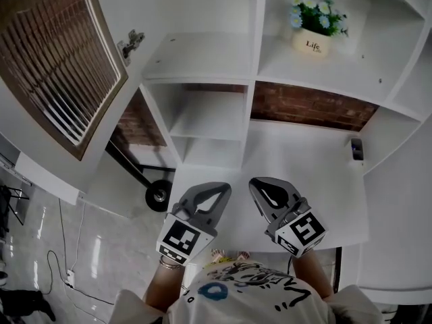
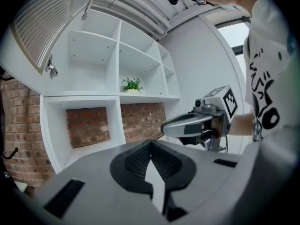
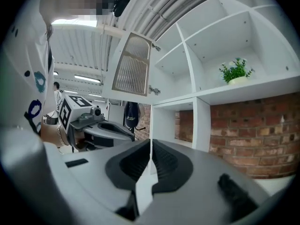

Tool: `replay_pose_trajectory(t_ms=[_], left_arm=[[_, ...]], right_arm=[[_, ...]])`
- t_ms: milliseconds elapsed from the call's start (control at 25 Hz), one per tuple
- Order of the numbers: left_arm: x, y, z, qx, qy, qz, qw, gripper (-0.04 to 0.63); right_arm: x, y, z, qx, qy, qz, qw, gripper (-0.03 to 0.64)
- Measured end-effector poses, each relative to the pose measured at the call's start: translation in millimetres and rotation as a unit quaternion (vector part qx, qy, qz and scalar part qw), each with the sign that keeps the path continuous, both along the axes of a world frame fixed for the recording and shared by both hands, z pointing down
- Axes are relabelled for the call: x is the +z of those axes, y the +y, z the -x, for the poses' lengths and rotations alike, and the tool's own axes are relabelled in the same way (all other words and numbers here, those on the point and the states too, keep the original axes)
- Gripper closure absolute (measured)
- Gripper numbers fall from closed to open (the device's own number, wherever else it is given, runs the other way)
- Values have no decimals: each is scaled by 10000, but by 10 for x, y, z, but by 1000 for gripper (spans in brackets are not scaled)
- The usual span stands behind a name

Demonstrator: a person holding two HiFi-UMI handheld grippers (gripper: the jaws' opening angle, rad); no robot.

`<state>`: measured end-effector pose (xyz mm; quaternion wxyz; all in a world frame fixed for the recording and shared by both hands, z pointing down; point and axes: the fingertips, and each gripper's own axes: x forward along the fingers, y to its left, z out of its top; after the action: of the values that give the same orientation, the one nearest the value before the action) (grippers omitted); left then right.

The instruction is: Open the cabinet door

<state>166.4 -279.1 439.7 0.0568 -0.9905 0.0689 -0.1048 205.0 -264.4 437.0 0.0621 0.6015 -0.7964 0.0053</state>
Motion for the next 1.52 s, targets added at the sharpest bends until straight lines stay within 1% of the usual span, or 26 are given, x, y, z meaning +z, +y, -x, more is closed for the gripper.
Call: replay_pose_trajectory(t_ms=[120, 240, 320, 440, 560, 680, 800, 880, 1240, 1520], left_arm=[[121, 51, 10, 11, -66, 122, 9999, 580], [274, 45, 33, -149, -198, 331, 9991, 580], [358, 53, 48, -237, -219, 490, 9983, 580], [466, 100, 47, -201, -279, 646, 9973, 580], [536, 127, 43, -178, -358, 674, 9969, 580], [597, 118, 64, -243, -415, 772, 9959, 580], [708, 70, 111, -391, -642, 809, 9939, 580], [754, 45, 142, -452, -721, 836, 9929, 580], [841, -20, 147, -498, -818, 946, 9909, 580], [848, -102, 144, -539, -837, 950, 9905, 580]], right_arm=[[192, 83, 1, -36, -135, 256, 9996, 584], [333, 139, -26, -12, -210, 520, 9984, 586], [383, 175, -32, 16, -250, 587, 9980, 586], [462, 227, -42, 1, -265, 660, 9975, 586], [548, 276, -64, -19, -330, 762, 9965, 586], [592, 305, -66, -1, -468, 861, 9952, 588], [672, 315, -70, 76, -478, 1003, 9938, 589], [718, 317, -71, 110, -486, 1081, 9929, 589], [791, 287, -68, 19, -644, 1173, 9910, 589], [800, 236, -46, -83, -606, 1229, 9905, 591]])
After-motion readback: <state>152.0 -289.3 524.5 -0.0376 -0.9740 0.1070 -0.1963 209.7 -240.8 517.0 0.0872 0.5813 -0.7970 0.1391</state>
